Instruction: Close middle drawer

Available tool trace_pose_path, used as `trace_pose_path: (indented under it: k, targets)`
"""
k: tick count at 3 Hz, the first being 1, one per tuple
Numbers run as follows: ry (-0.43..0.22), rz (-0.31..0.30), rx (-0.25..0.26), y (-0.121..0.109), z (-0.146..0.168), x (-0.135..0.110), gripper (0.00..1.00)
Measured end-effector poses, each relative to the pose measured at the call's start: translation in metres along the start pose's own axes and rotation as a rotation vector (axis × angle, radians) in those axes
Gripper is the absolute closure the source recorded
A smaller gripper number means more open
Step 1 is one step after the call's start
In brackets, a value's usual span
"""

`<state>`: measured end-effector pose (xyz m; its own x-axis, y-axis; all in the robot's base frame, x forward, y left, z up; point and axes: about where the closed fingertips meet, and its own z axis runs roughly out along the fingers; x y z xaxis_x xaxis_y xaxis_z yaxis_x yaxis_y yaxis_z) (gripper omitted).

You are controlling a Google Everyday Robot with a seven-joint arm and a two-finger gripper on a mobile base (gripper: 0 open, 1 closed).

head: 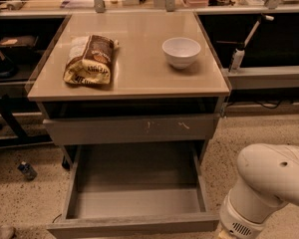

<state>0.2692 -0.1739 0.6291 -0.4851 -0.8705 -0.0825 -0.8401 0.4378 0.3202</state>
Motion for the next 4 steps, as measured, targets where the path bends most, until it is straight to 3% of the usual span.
trace_pose_path:
  k: [1,2,3,4]
  targets:
    - [0.0,0.0,0.0,0.0,0.0,0.0,1.0]
    - [0.011,0.046,-0.055,0.001,0.05,0.001,1.0]
    - [-0.012,0.109,-0.113,-0.014,0.118,-0.008,1.0]
    - [-0.034,0.158,-0.154,-0.027,0.161,-0.02,1.0]
